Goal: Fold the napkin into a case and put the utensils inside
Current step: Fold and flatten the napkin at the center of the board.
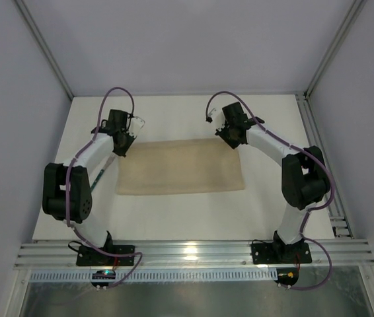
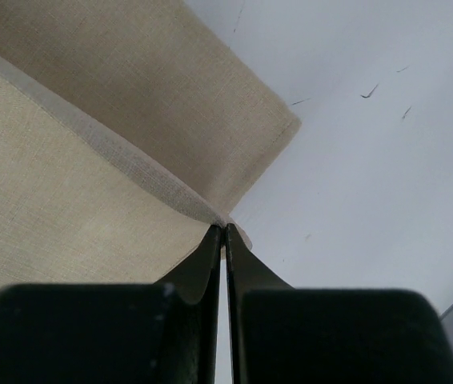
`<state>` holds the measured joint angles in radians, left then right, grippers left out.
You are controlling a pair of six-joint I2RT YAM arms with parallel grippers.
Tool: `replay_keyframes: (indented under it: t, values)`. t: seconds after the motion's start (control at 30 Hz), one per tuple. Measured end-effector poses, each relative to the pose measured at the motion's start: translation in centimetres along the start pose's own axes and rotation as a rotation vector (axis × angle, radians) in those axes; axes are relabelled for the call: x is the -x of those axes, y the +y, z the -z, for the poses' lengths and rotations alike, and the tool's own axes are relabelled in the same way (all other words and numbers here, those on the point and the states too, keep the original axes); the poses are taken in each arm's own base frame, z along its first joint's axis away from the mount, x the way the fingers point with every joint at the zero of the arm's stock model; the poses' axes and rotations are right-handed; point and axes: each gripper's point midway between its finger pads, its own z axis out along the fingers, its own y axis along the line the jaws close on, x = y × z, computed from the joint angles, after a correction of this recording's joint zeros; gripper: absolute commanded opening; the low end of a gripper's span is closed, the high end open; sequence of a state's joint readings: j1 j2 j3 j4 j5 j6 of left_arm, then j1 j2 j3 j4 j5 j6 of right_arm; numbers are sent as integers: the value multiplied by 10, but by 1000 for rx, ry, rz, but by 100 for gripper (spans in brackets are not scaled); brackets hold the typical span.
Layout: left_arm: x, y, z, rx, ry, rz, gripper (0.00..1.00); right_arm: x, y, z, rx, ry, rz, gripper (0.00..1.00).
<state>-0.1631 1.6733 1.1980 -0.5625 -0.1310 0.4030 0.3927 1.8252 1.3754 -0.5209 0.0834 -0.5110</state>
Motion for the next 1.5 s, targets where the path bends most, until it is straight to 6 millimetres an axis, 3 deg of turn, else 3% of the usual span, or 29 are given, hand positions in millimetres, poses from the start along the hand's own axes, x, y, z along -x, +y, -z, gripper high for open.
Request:
replay_keyframes:
  t: [0.4,0.63,0.77,0.9,0.97,1.1,1.13,1.33,1.4,1.5]
  values:
    - [21,9,-4,17,-41,8,0,17,-17,-4,-39,-22,-30,4]
    - [15,1,-27,-10,-5,3,0,2,-15,-27,-39,36,-54,4]
    - [19,2,-36,-12,-1,3,1,1,-15,-41,-44,56,-68,10]
    - [26,4,-47,-9,-10,4,6,0,-16,-58,-46,72,-80,24]
    - [29,3,-54,-13,-13,4,13,-3,-17,-63,-48,82,-90,27]
    - [27,-2,-68,-30,-3,4,51,-8,-20,-69,-51,88,-125,39]
    - [27,-2,-69,-31,-1,2,56,-9,-22,-69,-54,86,-137,42]
    - [33,0,-62,-32,-22,38,72,0,-39,-59,-86,35,-227,44]
    - [35,0,-50,-41,-35,63,76,3,-40,-45,-97,5,-263,47]
    - [33,4,-15,-48,-75,103,75,-1,-35,-6,-110,-44,-346,47]
